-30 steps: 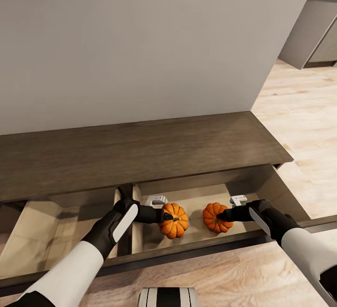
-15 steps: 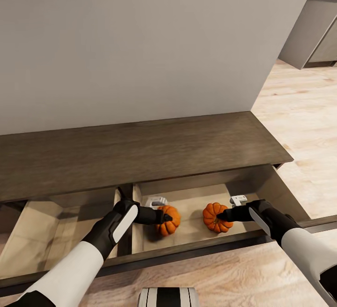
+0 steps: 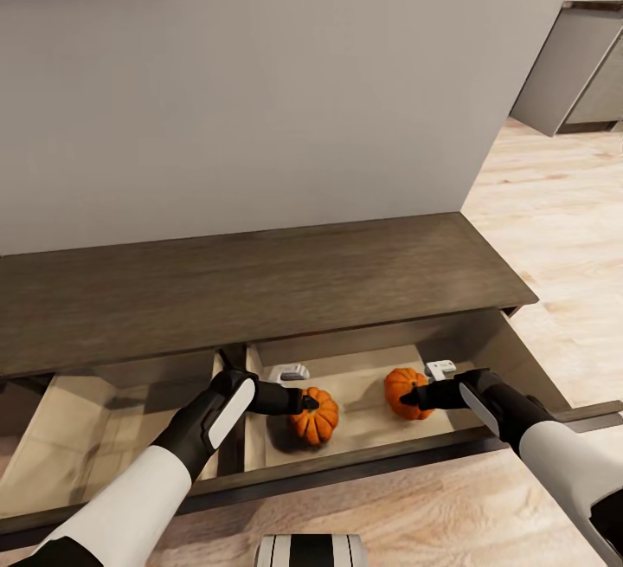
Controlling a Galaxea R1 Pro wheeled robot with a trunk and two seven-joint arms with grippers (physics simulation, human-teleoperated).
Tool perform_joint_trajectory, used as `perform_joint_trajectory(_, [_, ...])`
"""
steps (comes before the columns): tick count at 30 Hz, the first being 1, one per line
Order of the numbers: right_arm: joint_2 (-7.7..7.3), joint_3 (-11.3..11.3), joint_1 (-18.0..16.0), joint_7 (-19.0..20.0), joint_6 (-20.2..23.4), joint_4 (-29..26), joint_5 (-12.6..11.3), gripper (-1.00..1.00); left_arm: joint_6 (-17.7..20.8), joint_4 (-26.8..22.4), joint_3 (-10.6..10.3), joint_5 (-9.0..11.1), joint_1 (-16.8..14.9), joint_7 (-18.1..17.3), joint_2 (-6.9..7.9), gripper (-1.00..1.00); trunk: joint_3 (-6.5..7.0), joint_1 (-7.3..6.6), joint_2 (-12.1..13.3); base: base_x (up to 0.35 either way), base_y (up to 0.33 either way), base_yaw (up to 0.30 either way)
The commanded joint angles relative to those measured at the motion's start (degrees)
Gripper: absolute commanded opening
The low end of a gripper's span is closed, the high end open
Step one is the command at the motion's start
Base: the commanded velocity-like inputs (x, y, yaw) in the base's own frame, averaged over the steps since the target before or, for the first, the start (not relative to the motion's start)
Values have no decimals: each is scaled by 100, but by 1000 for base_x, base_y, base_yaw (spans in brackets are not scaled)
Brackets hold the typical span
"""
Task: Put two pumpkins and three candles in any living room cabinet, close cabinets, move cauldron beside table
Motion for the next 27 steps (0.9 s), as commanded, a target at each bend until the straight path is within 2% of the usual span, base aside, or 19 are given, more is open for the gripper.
perform_joint_trajectory(1, [3,29,-4,4,21,-8,-15,100,21,-2,2,-40,-3,-39,0,100,-4,-1,-2,0,0,0])
perform_joint_trajectory(6, [58,29,-11,8,75,-8,-10,100,34,5,7,-36,-3,-42,-13,100,-4,-1,-2,0,0,0])
perform_joint_trajectory(14, [94,38,-13,6,89,-24,-7,100,158,73,1,-43,-3,-46,-86,100,173,-22,9,0,0,0])
perform_joint_trajectory(17, [94,38,-13,14,92,-49,15,100,206,71,1,-44,-3,-48,-93,100,173,-22,9,0,0,0])
perform_joint_trajectory(20, [107,38,-13,28,106,-63,246,100,223,69,1,-44,-3,-48,-101,100,173,-22,9,0,0,0])
perform_joint_trajectory(21, [177,37,-13,33,224,-69,605,100,227,68,1,-44,-3,-45,-104,100,173,-22,9,0,0,0])
perform_joint_trajectory(27, [213,30,-13,46,372,-77,795,100,229,69,1,-44,-3,-43,-124,100,173,-22,9,0,0,0])
